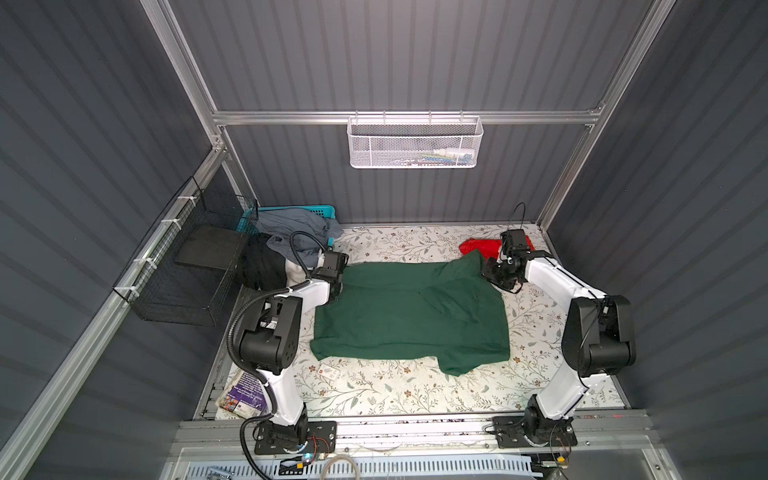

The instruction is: Fold and stack the t-shirts

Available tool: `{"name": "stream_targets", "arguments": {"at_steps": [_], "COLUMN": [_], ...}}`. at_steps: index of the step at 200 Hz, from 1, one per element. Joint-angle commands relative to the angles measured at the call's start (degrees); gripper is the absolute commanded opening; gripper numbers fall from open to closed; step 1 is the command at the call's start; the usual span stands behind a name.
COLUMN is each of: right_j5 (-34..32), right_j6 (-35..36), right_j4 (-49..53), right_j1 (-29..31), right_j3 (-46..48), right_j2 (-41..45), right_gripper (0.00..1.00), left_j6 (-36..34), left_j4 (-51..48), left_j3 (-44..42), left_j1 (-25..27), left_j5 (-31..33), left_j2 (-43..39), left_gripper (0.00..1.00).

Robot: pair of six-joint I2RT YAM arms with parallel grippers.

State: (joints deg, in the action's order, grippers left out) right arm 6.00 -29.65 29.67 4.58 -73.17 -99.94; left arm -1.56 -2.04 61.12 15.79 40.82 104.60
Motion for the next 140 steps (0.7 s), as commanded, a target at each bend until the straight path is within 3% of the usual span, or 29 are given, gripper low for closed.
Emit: {"name": "stream_targets", "arguments": {"at_steps": [1,59,95,99,106,130,140], "right_j5": [-0.19,4.4,3.99,3.82,3.63,3.43,3.33], "right_j6": [0.47,-0.72,-0.5,-0.48,-0.41,-0.35,-0.41], "right_j4": [1.44,-0.16,0.13,0.21,0.24,0.43,0.64], "right_j1": [-0.49,-1.03,-1.06,-1.12,-1.1,-1.07,-1.08], "right_j3": [-1.81,-1.56,-2.05,-2.14,-2.09,-2.33,-2.26], "right_j2": [-0.76,-2.67,-2.9,-2.88,-2.87,-2.88,-2.87], "right_gripper": [0.5,0.49,0.49,0.49,0.49,0.49,0.49], "left_j6": [-1.46,0.99,7.77,8.78,10.68,17.1,21.12], "left_j4": [3.18,-0.87,-2.3,-2.97,-4.46,-10.78,-13.64], "left_j3": [-1.81,-1.52,-5.82,-6.03,-6.1,-5.47,-5.49], "left_j1": [0.91,1.43,1.44,1.43,1.43,1.44,1.46], "left_j5": [2.93,2.87,1.72,1.64,1.72,5.02,7.17], "left_j2": [-2.26,-0.01,-3.36,-3.73,-4.16,-6.26,-8.16], "left_gripper": [0.0,0.0,0.0,0.09,0.34,0.33,0.49]}}
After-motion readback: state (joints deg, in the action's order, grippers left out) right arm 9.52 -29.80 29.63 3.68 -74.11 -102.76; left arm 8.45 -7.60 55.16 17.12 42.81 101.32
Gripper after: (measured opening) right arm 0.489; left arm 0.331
